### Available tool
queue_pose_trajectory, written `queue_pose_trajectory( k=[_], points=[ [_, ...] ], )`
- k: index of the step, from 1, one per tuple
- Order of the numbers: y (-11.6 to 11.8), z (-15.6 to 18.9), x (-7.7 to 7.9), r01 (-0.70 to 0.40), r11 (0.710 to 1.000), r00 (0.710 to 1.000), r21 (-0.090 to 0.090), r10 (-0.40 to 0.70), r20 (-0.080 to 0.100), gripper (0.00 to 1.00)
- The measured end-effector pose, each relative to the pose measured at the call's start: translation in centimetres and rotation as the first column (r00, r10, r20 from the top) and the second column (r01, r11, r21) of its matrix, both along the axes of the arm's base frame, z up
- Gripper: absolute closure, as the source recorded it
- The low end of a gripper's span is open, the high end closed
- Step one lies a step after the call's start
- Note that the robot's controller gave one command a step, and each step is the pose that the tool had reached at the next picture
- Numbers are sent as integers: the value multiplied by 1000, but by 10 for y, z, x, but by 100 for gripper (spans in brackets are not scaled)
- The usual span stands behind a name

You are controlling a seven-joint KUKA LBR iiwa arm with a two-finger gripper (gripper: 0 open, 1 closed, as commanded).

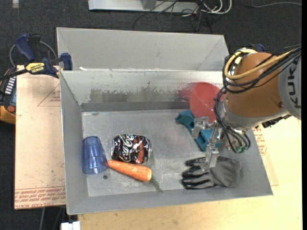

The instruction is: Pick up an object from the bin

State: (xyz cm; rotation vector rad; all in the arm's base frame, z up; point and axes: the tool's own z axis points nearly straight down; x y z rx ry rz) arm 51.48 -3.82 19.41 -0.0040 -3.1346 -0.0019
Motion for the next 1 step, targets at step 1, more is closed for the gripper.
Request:
queue_pose_trajectory(
  k=[1],
  points=[
    [0, 5, 2, -3, 1000, 1000, -1, 3, 8, 0]
  ],
)
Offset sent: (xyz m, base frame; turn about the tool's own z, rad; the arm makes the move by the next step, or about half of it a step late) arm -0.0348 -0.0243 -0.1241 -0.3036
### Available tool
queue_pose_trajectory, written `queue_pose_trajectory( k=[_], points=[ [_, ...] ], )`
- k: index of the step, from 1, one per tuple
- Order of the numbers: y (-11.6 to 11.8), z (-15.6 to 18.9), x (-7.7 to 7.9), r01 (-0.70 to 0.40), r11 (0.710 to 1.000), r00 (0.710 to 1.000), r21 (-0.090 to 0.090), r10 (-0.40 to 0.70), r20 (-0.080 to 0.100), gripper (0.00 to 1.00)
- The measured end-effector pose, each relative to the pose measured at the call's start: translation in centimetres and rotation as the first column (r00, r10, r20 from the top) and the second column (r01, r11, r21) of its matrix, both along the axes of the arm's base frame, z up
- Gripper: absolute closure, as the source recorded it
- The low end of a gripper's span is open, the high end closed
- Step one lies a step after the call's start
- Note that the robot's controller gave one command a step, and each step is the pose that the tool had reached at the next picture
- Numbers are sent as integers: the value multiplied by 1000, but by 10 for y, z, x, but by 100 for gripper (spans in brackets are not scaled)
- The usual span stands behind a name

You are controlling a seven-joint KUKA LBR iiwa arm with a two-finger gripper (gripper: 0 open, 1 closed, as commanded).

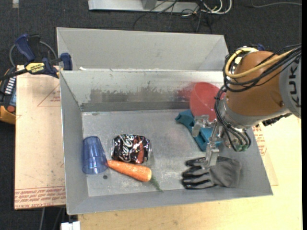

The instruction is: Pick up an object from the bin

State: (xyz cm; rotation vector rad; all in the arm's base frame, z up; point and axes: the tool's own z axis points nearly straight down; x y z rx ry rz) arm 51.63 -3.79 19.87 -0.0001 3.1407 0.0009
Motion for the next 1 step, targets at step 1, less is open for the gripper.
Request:
queue_pose_trajectory(
  k=[1],
  points=[
    [-20, -107, -29, -247, 969, 969, 2, 247, -2, 0]
  ],
)
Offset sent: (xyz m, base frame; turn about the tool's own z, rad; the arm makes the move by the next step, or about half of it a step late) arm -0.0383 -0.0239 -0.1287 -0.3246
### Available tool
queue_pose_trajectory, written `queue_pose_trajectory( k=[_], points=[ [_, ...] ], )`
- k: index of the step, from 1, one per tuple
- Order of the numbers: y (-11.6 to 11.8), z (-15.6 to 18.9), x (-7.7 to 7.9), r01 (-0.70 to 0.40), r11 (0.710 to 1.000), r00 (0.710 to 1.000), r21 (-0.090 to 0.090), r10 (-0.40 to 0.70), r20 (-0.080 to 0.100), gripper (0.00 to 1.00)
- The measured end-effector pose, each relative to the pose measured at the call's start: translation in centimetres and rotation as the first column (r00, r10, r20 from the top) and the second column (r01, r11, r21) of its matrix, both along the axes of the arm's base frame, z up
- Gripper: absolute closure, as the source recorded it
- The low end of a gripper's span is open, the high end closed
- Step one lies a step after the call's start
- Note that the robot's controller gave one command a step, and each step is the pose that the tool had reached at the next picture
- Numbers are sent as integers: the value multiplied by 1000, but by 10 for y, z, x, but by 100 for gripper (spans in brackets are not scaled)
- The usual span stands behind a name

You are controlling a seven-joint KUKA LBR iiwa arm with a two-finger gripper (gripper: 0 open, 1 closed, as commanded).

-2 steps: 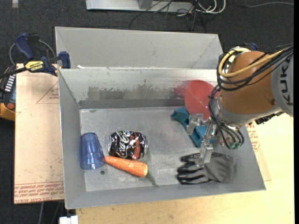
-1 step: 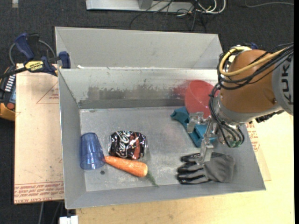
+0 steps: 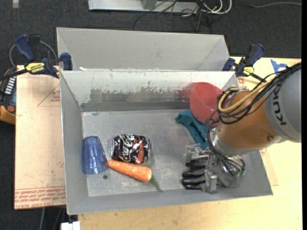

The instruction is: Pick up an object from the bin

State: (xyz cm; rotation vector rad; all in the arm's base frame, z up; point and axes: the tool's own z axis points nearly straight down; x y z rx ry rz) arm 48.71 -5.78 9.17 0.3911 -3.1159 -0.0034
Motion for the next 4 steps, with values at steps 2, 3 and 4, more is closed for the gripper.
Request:
queue_pose_trajectory(
  k=[2, 3, 4],
  points=[
    [4, -21, 15, -225, 974, 974, 1, 225, 6, 0],
    [-3, -17, 2, -73, 997, 996, -3, 73, 42, 0],
    [4, -21, 15, -223, 975, 975, 1, 223, 7, 100]
  ],
)
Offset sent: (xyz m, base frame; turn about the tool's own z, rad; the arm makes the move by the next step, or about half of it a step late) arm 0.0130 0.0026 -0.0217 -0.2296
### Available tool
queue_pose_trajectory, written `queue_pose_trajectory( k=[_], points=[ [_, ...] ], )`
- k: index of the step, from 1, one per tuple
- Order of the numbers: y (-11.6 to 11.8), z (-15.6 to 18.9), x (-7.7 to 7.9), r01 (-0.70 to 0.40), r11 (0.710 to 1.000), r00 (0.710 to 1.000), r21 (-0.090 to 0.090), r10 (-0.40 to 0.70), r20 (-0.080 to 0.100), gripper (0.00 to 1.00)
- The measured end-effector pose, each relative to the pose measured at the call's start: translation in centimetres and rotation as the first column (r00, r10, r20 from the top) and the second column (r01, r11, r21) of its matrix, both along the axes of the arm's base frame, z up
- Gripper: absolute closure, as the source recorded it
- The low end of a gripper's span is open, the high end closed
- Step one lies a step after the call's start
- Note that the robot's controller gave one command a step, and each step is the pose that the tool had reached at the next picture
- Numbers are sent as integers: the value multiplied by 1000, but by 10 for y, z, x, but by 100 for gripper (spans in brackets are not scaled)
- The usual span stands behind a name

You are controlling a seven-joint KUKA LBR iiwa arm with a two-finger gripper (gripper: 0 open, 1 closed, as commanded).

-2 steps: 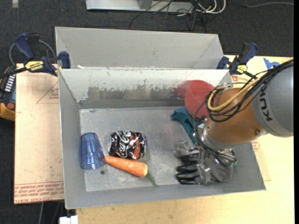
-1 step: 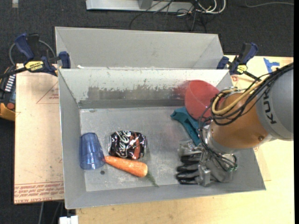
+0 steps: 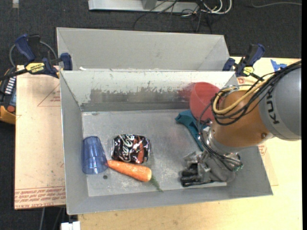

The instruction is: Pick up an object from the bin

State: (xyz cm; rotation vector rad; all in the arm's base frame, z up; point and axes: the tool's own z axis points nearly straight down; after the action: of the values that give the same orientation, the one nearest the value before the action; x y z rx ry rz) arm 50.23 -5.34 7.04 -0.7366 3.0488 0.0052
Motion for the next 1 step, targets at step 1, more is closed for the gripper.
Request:
queue_pose_trajectory(
  k=[1],
  points=[
    [0, 0, 0, 0, 1000, 1000, 0, 0, 0, 100]
  ],
)
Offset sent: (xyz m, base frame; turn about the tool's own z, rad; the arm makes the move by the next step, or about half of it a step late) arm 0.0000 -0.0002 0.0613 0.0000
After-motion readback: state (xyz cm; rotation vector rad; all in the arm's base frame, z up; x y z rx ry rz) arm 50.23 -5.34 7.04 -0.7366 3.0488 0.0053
